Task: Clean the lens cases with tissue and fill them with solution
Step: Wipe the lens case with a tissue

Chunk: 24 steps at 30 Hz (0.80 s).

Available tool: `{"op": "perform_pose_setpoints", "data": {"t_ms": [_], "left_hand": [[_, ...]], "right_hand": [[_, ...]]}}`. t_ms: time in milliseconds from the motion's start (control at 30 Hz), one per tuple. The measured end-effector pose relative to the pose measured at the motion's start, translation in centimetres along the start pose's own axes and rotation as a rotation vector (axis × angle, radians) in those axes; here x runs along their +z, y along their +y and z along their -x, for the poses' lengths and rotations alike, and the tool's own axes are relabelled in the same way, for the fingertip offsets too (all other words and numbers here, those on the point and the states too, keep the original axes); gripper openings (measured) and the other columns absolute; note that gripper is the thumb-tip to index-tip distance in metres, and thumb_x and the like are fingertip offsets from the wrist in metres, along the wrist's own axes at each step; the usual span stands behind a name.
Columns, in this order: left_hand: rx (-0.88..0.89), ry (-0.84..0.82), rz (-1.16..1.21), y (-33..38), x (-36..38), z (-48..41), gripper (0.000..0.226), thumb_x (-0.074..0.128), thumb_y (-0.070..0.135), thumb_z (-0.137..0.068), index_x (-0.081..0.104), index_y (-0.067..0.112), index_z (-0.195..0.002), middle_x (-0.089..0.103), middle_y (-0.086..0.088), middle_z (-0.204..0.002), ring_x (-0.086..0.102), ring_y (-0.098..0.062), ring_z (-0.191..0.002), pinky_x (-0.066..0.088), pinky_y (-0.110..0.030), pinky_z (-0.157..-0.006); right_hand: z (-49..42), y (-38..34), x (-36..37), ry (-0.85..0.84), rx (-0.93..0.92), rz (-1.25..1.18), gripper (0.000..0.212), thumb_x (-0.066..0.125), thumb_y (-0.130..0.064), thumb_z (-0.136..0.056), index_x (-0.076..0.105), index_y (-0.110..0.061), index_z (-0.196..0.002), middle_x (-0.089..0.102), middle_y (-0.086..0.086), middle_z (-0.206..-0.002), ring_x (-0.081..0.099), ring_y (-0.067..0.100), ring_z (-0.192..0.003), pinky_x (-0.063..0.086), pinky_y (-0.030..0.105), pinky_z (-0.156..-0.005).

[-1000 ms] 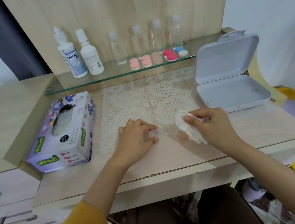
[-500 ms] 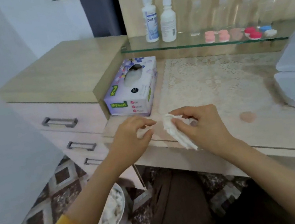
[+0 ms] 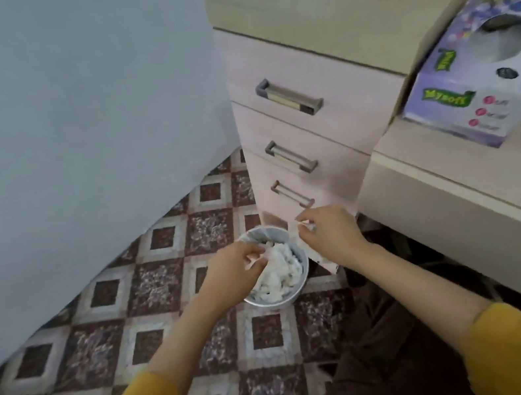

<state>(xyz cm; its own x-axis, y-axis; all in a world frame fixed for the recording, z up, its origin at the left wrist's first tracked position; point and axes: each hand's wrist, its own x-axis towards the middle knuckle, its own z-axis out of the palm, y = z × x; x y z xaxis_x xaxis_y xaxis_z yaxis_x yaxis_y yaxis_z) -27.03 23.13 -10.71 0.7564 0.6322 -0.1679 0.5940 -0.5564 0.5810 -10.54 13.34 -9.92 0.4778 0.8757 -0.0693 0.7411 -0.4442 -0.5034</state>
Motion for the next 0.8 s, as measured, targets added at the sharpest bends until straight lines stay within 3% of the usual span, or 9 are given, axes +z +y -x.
{"op": "perform_pose_setpoints", "data": {"t_ms": [133, 300, 367, 433, 467, 500, 533, 600, 800], "left_hand": [[-0.11, -0.09, 0.006, -3.8, 1.5, 0.0, 0.027, 0.056, 0.028, -0.089, 0.065, 0.013, -0.11, 0.067, -0.005, -0.106, 0.06, -0.018, -0.094, 0.047, -0.029, -0.084], [-0.174, -0.129, 0.008, -6.9, 2.2, 0.0, 0.028, 0.056, 0.029, -0.089, 0.064, 0.013, -0.112, 0.066, -0.004, -0.106, 0.059, -0.015, -0.095, 0.044, -0.024, -0.08], [-0.197, -0.127, 0.029, -7.7, 2.3, -0.1, 0.029, 0.056, 0.028, -0.09, 0.064, 0.011, -0.113, 0.066, -0.005, -0.105, 0.06, -0.015, -0.093, 0.043, -0.022, -0.078], [-0.205, -0.122, 0.042, -8.3, 2.3, -0.2, 0.029, 0.056, 0.029, -0.09, 0.064, 0.011, -0.112, 0.067, -0.005, -0.105, 0.06, -0.015, -0.092, 0.046, -0.023, -0.079], [-0.207, -0.12, 0.045, -8.5, 2.2, -0.2, 0.029, 0.056, 0.03, -0.09, 0.065, 0.012, -0.111, 0.067, -0.004, -0.105, 0.06, -0.014, -0.092, 0.047, -0.025, -0.079], [-0.208, -0.119, 0.043, -8.7, 2.2, -0.2, 0.03, 0.056, 0.031, -0.09, 0.064, 0.012, -0.112, 0.067, -0.003, -0.105, 0.06, -0.013, -0.091, 0.048, -0.025, -0.08], [-0.213, -0.122, 0.042, -8.9, 2.2, -0.3, 0.03, 0.055, 0.031, -0.09, 0.064, 0.013, -0.112, 0.067, -0.002, -0.106, 0.059, -0.011, -0.089, 0.049, -0.025, -0.08], [-0.22, -0.127, 0.047, -9.2, 2.1, -0.3, 0.029, 0.055, 0.031, -0.091, 0.063, 0.014, -0.113, 0.066, 0.0, -0.108, 0.055, -0.007, -0.085, 0.049, -0.024, -0.079], [-0.215, -0.131, 0.065, -9.4, 2.0, -0.4, 0.03, 0.054, 0.029, -0.092, 0.061, 0.013, -0.116, 0.065, 0.0, -0.109, 0.053, -0.006, -0.085, 0.046, -0.021, -0.078]], "right_hand": [[-2.6, 0.3, 4.7, -0.127, 0.066, 0.117, 0.027, 0.046, -0.019, -0.09, 0.066, -0.009, -0.103, 0.067, 0.014, -0.097, 0.059, 0.032, -0.089, 0.049, 0.038, -0.07], [-4.4, 0.1, 8.3, -0.234, 0.16, 0.051, 0.026, 0.048, -0.014, -0.085, 0.067, -0.004, -0.1, 0.066, 0.015, -0.095, 0.059, 0.031, -0.085, 0.051, 0.037, -0.069], [-5.0, -0.1, 9.6, -0.229, 0.188, 0.026, 0.02, 0.049, -0.012, -0.082, 0.064, -0.003, -0.073, 0.061, 0.012, -0.072, 0.055, 0.029, -0.069, 0.046, 0.036, -0.061], [-5.6, -0.4, 10.4, -0.218, 0.215, -0.012, 0.031, 0.049, -0.011, -0.083, 0.042, -0.01, -0.052, 0.042, 0.004, -0.055, 0.041, 0.021, -0.056, 0.033, 0.033, -0.057], [-5.7, -0.7, 10.6, -0.222, 0.221, -0.044, 0.032, 0.05, -0.012, -0.084, 0.042, -0.013, -0.054, 0.042, 0.003, -0.057, 0.041, 0.019, -0.056, 0.032, 0.033, -0.059], [-5.9, -0.8, 10.7, -0.237, 0.231, -0.054, 0.024, 0.051, -0.014, -0.086, 0.054, -0.012, -0.063, 0.051, 0.005, -0.066, 0.048, 0.02, -0.064, 0.036, 0.034, -0.063], [-6.1, -0.9, 10.8, -0.255, 0.229, -0.054, 0.016, 0.052, -0.016, -0.088, 0.064, -0.006, -0.083, 0.06, 0.01, -0.082, 0.056, 0.024, -0.078, 0.042, 0.035, -0.069], [-6.4, -1.0, 10.9, -0.258, 0.231, -0.047, 0.031, 0.053, -0.019, -0.089, 0.06, 0.002, -0.111, 0.064, 0.015, -0.104, 0.057, 0.029, -0.098, 0.045, 0.033, -0.079], [-6.2, -0.5, 11.1, -0.312, 0.211, -0.034, 0.043, 0.052, -0.027, -0.09, 0.052, -0.006, -0.127, 0.064, 0.013, -0.107, 0.055, 0.028, -0.106, 0.041, 0.029, -0.079]]}}
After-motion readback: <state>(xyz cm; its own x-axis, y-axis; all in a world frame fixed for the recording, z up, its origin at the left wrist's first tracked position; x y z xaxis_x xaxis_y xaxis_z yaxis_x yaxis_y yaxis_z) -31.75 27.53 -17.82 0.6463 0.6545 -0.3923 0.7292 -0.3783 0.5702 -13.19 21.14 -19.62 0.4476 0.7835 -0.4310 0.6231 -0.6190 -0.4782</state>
